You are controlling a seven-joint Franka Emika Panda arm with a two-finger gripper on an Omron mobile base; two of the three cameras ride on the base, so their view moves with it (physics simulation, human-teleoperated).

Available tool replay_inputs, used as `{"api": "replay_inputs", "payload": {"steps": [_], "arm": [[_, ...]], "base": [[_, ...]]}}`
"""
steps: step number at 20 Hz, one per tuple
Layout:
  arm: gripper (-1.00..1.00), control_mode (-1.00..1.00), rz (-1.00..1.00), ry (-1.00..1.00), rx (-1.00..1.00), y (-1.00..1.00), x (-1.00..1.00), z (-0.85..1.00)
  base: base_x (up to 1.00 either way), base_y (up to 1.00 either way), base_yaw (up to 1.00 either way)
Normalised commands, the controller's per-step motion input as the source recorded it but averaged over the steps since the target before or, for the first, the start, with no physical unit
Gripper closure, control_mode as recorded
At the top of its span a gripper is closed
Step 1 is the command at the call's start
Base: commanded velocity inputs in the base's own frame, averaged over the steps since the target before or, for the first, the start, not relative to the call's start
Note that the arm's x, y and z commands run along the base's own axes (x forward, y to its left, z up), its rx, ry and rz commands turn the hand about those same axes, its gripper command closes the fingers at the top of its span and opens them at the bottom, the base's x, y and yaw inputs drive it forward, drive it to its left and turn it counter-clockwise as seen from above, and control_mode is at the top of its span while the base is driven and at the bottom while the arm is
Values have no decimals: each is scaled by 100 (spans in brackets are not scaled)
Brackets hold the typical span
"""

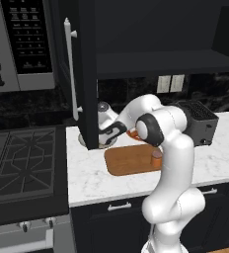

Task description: From the different types of pastries on the counter, select a croissant and place it on the cutting board. Then retrieve a jar of jam from the cabinet and place it alongside the croissant on the cutting board.

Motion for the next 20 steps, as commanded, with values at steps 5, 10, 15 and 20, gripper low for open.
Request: {"api": "replay_inputs", "payload": {"steps": [5,10,15,20], "arm": [[-100,-100,0,0,0,7,16,0],[-100,-100,1,0,2,1,31,-32],[-100,-100,0,1,0,0,0,-6],[-100,-100,0,5,-1,2,8,-55]], "base": [[0,0,0],[0,0,0],[0,0,0],[0,0,0]]}}
